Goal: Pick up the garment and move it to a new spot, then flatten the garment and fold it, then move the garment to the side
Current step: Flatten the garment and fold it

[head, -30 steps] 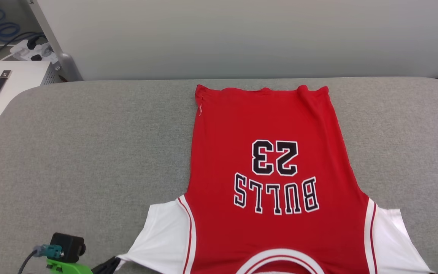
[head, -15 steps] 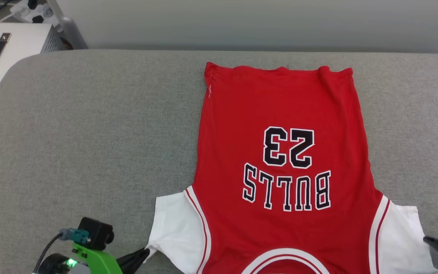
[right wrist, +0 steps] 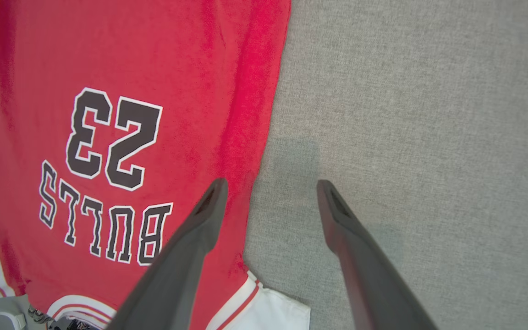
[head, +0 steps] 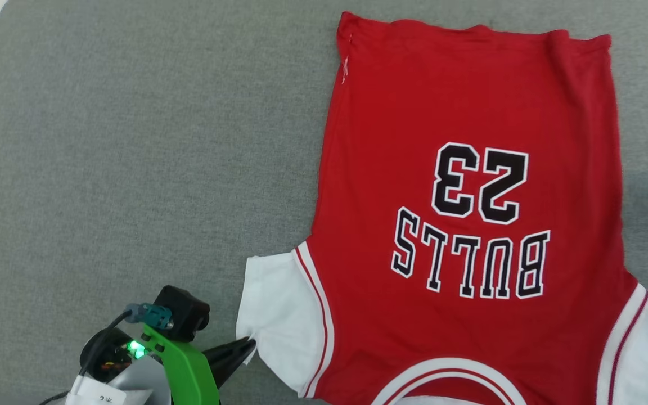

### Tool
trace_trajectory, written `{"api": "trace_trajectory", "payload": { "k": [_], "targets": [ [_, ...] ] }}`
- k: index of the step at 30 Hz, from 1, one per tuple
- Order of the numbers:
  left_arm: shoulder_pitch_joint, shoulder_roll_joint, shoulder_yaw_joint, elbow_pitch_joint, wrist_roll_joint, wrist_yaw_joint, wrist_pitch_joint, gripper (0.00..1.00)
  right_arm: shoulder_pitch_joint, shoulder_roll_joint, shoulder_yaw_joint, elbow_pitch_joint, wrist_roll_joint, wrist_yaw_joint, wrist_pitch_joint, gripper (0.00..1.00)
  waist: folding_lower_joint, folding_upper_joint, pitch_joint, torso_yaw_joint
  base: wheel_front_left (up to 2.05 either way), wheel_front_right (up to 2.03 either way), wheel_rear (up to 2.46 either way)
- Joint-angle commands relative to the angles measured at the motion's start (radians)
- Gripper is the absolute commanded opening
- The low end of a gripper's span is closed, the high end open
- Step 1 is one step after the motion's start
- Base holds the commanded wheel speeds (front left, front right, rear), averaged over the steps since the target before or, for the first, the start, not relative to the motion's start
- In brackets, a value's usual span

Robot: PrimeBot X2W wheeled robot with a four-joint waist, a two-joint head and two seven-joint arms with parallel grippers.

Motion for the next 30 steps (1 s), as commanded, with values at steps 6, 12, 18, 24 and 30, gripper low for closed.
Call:
{"api": "trace_trajectory", "payload": {
  "k": [6,12,18,24,30],
  "targets": [
    [-0.057,-0.008,-0.007,-0.050,0.050,0.016,0.019,0.00,-0.297,0.014,-0.015,0.156,-0.145,-0.001,0.101,1.00,0.0000,0.0000,0.202,0.162,0.00,0.00,0.00],
    [-0.086,-0.044,-0.026,-0.063,0.069,0.001,0.019,0.00,-0.480,0.011,-0.018,0.310,-0.283,-0.001,0.141,1.00,0.0000,0.0000,0.255,0.224,0.00,0.00,0.00],
    [-0.102,-0.065,-0.037,-0.054,0.084,-0.010,0.008,0.00,-0.553,-0.009,-0.005,0.386,-0.351,-0.001,0.144,1.00,0.0000,0.0000,0.283,0.253,0.00,0.00,0.00],
    [-0.119,-0.090,-0.043,-0.032,0.090,-0.022,-0.007,0.00,-0.557,-0.014,0.012,0.452,-0.368,-0.001,0.135,1.00,0.0000,0.0000,0.302,0.271,0.00,0.00,0.00],
    [-0.136,-0.105,-0.046,-0.010,0.095,-0.035,-0.016,0.00,-0.526,-0.021,0.030,0.472,-0.367,-0.001,0.151,0.00,0.0000,0.0000,0.305,0.275,0.00,0.00,0.00]
  ]
}}
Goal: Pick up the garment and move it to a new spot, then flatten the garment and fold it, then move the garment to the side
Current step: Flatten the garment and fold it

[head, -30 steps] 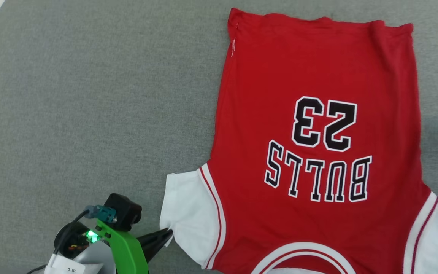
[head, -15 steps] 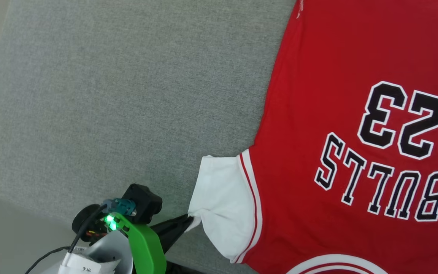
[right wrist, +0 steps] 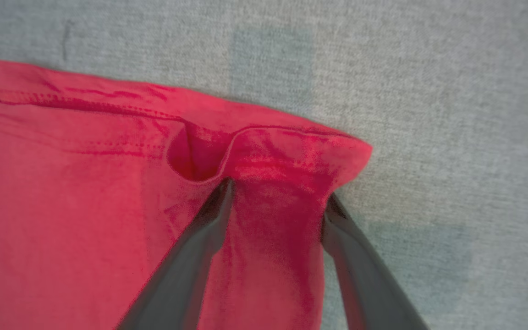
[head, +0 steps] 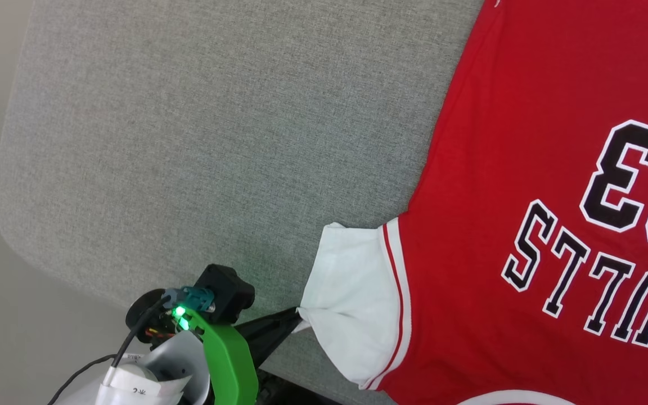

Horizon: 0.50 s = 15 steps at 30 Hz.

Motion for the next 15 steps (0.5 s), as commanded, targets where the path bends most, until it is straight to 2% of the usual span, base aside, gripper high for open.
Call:
{"api": "trace_trajectory", "payload": {
  "k": [1,15],
  "targets": [
    [-0.021,-0.011,-0.001,0.015,0.012,-0.001,-0.010,0.00,0.058,0.022,0.016,0.047,0.004,-0.001,0.018,0.00,0.0000,0.0000,-0.002,0.001,0.00,0.00,0.00],
    [-0.023,-0.014,0.011,0.054,-0.001,-0.005,-0.033,0.00,0.171,0.009,0.014,0.054,0.031,-0.001,-0.026,0.00,0.0000,0.0000,-0.101,-0.054,0.00,0.00,0.00]
  ]
}}
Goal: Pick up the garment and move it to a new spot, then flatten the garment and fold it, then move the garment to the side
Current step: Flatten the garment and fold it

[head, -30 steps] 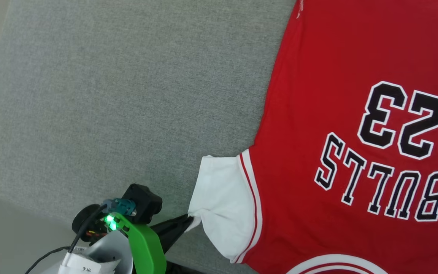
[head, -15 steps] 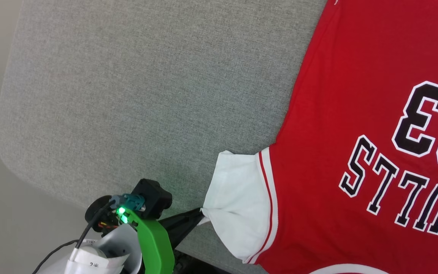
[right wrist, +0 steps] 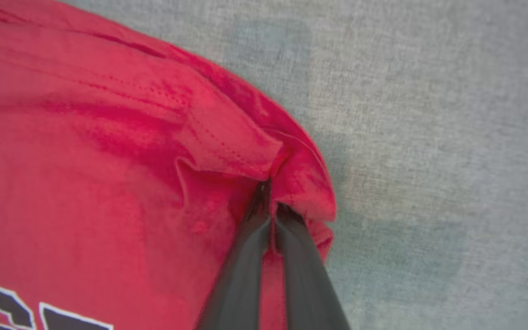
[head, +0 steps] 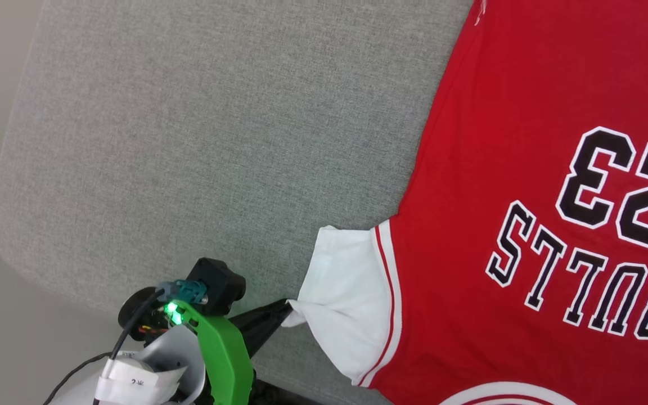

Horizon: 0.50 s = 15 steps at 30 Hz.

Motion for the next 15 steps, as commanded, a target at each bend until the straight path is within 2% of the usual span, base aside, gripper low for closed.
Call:
{"api": "trace_trajectory", "payload": {
  "k": [1,10,15],
  "targets": [
    [-0.017,0.000,0.003,0.004,-0.003,0.001,-0.006,0.00,0.081,0.008,0.000,0.039,0.005,-0.001,0.006,0.00,0.0000,0.0000,-0.046,-0.033,0.00,0.00,0.00],
    [0.016,0.007,0.005,0.024,-0.031,0.025,0.000,0.00,0.265,0.033,-0.022,0.039,0.056,-0.001,-0.057,0.00,0.0000,0.0000,-0.188,-0.117,0.00,0.00,0.00],
    [0.052,0.007,0.009,0.046,-0.060,0.040,-0.010,0.00,0.401,0.072,-0.057,0.021,0.088,-0.001,-0.107,0.00,0.0000,0.0000,-0.281,-0.173,0.00,0.00,0.00]
  ]
}}
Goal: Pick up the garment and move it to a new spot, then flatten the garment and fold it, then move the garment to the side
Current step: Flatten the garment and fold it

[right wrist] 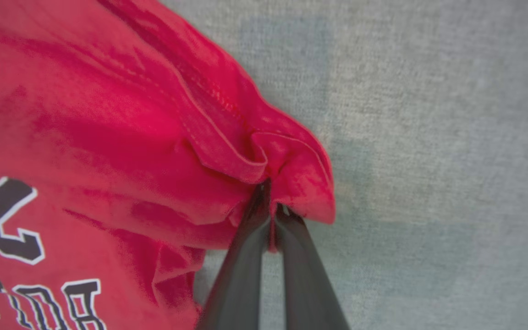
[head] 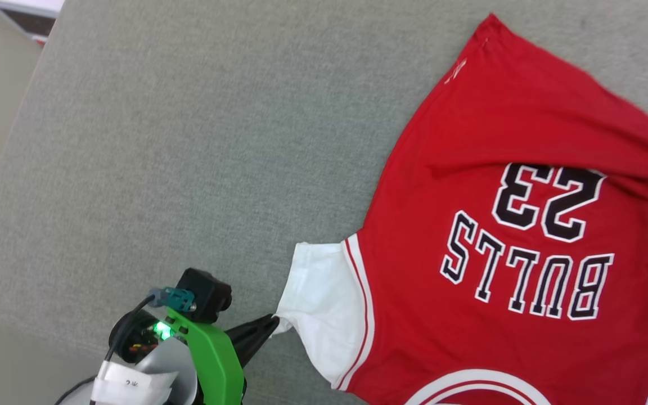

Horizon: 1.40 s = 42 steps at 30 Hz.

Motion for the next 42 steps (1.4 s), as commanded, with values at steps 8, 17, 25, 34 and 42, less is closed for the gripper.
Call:
{"api": "trace_trajectory", "payload": {
  "k": [8,17,25,34,42],
  "targets": [
    [0.079,0.002,0.017,0.027,-0.054,0.037,-0.038,0.00,0.250,0.073,-0.037,-0.055,0.056,-0.001,-0.039,0.00,0.0000,0.0000,-0.204,-0.161,0.00,0.00,0.00],
    [0.137,-0.010,0.025,0.048,-0.089,0.060,-0.073,0.00,0.463,0.110,-0.040,-0.179,0.118,-0.001,-0.070,0.00,0.0000,0.0000,-0.291,-0.217,0.00,0.00,0.00],
    [0.173,-0.043,0.031,0.064,-0.117,0.071,-0.110,0.00,0.610,0.142,-0.061,-0.242,0.128,-0.001,-0.106,0.00,0.0000,0.0000,-0.314,-0.238,0.00,0.00,0.00],
    [0.156,-0.036,0.039,0.065,-0.111,0.068,-0.114,0.00,0.616,0.144,-0.041,-0.247,0.134,-0.001,-0.140,1.00,0.0000,0.0000,-0.289,-0.238,0.00,0.00,0.00],
    [0.099,-0.024,0.031,0.008,-0.068,0.071,-0.088,0.00,0.369,0.060,0.043,-0.483,0.202,-0.001,0.001,1.00,0.0000,0.0000,-0.189,-0.155,0.00,0.00,0.00]
  ]
}}
